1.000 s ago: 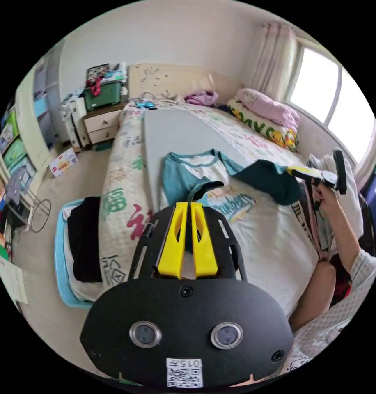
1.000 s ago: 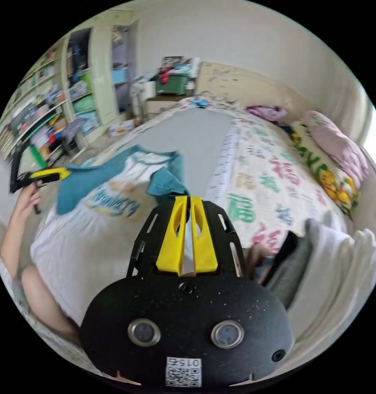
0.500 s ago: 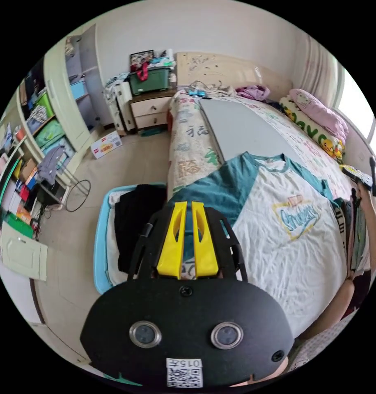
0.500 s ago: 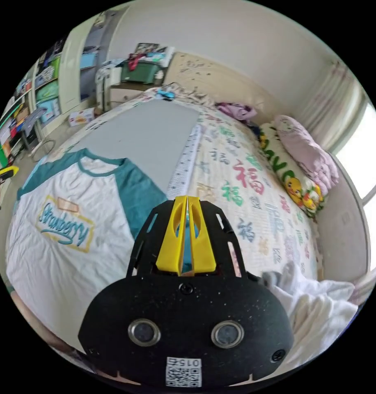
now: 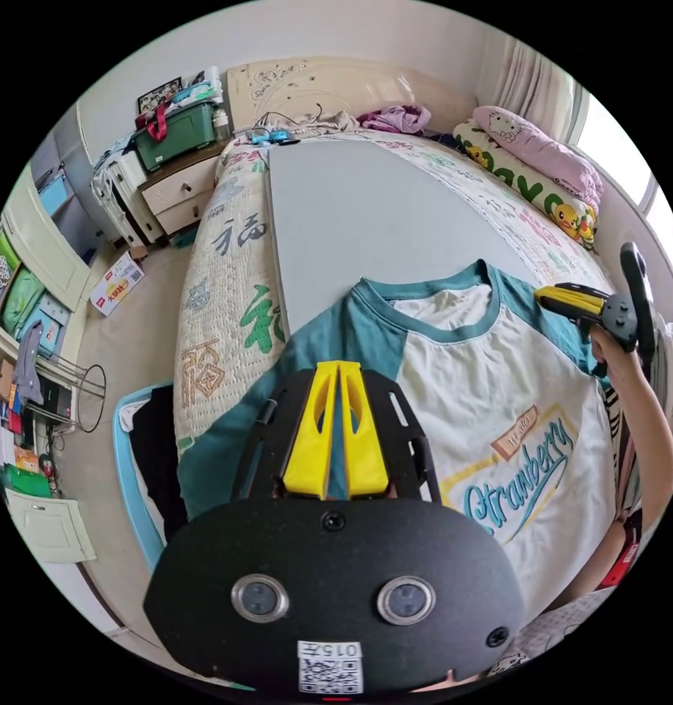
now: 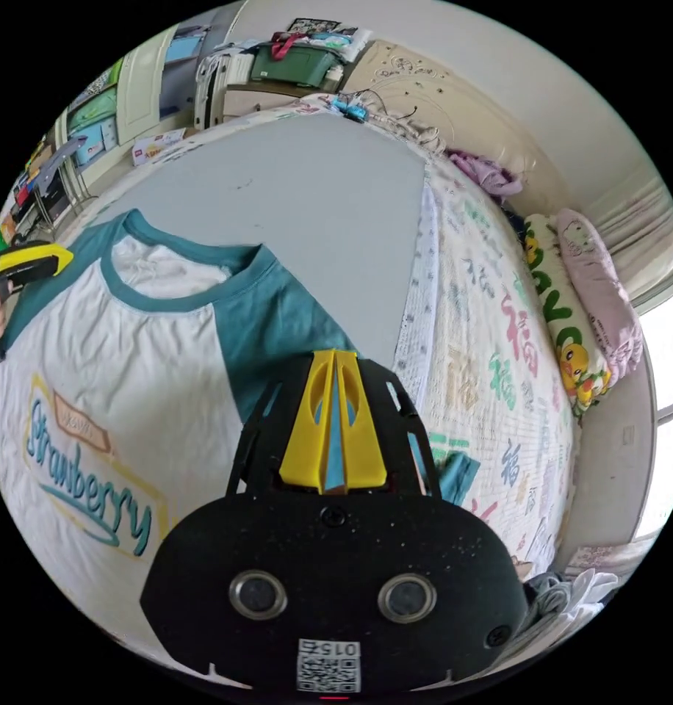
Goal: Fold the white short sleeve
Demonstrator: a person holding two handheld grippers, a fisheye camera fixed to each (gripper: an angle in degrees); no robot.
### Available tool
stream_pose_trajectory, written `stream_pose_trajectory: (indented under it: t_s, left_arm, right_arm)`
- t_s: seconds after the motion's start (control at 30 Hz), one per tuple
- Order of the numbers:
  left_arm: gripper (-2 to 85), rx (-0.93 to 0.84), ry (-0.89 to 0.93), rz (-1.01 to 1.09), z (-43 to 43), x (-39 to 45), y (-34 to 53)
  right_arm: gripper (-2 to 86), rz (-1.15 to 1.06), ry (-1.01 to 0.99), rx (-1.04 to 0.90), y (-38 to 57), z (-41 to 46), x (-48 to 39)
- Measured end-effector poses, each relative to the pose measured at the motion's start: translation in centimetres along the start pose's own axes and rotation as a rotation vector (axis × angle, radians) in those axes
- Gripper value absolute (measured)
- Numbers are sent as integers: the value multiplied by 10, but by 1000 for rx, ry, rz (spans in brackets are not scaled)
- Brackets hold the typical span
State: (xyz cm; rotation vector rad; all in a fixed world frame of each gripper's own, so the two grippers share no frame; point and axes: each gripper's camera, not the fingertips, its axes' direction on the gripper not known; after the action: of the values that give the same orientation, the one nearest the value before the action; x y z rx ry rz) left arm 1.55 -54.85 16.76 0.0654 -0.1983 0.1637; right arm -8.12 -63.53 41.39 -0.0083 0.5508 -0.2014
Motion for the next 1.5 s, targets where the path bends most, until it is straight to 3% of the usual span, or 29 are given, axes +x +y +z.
stream_pose_trajectory:
  t_s: [0.33, 0.53, 0.7, 0.93, 1.13, 1.27, 1.4, 1.5]
  left_arm:
    - [-6, 62, 46, -114, -5, -26, 30]
    - [-4, 216, 150, -89, -94, -36, 133]
    - [-1, 258, 219, -116, -165, -41, 269]
    - [29, 156, 184, -203, -184, -49, 405]
    - [55, 204, 231, -364, -178, -78, 502]
    - [75, 202, 385, -354, -165, -95, 546]
    - [84, 156, 492, -338, -153, -112, 572]
    - [84, 114, 557, -284, -144, -113, 578]
  right_arm:
    - [-9, 65, 53, 37, 42, -36, 34]
    - [-6, 143, -240, 242, 186, -153, 98]
    - [9, 88, -599, 417, 370, -244, 129]
    - [45, 137, -567, 408, 513, -273, 141]
    - [77, 184, -519, 348, 589, -282, 170]
    - [60, 237, -431, 398, 626, -307, 184]
    - [80, 320, -586, 251, 644, -292, 192]
    - [85, 399, -582, 234, 661, -291, 191]
